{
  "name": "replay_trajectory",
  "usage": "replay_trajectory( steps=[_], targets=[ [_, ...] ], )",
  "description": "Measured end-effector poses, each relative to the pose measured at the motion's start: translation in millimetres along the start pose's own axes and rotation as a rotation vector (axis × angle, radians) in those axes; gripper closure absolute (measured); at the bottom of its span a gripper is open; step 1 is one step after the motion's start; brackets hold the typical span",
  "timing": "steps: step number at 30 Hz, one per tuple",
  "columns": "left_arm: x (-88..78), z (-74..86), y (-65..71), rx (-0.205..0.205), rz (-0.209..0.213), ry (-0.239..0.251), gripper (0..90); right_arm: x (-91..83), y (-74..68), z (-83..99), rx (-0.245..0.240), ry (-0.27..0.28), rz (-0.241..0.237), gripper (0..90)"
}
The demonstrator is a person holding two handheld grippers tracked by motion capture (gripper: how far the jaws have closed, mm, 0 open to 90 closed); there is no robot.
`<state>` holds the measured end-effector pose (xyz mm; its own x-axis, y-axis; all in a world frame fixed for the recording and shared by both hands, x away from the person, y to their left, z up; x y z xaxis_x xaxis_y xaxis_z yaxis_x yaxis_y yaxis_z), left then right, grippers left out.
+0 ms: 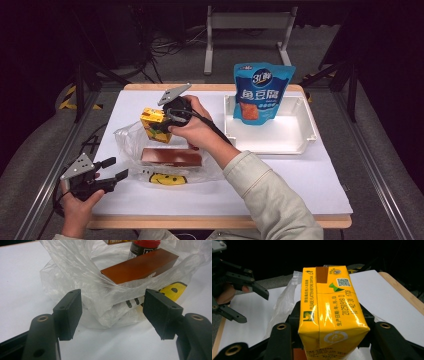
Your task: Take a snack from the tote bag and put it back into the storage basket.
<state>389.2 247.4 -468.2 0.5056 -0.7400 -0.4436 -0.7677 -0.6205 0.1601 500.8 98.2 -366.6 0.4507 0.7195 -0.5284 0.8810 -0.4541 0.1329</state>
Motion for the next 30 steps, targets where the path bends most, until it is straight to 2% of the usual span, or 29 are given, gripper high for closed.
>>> replay_trajectory(
  steps=[8,16,22,30],
  targets=[
    [1.5,-0.3,0.0,0.001,0.002,-0.005,32.3,-17.3,1.2,-7.5,-0.006,0.022,0.004,53.8],
    [3.0,-0.7,0.1,0.0,0.004,-0.004,32.3,-34.8,9.2,-9.5,-0.004,0.036,0.017,53.7],
    [3.9,-0.9,0.2,0.003,0.006,-0.008,32.3,-54.5,22.2,-5.4,0.001,0.041,0.031,53.7],
    [4.5,-1.2,0.1,0.006,0.008,-0.01,32.2,-72.1,33.8,1.8,0.01,0.047,0.043,53.7]
  ],
)
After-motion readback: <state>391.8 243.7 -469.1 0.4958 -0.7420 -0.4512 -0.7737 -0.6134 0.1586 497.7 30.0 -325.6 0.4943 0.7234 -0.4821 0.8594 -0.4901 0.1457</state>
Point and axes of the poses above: each handheld gripper's, and its own axes: x roughly forward along the jaws, z roughly out of its underside, y roughly to its right, the point moved 10 cm from there along x, roughly forward along the jaws, and after that the axes turned 10 degrees about z, right-handed, at the moved point
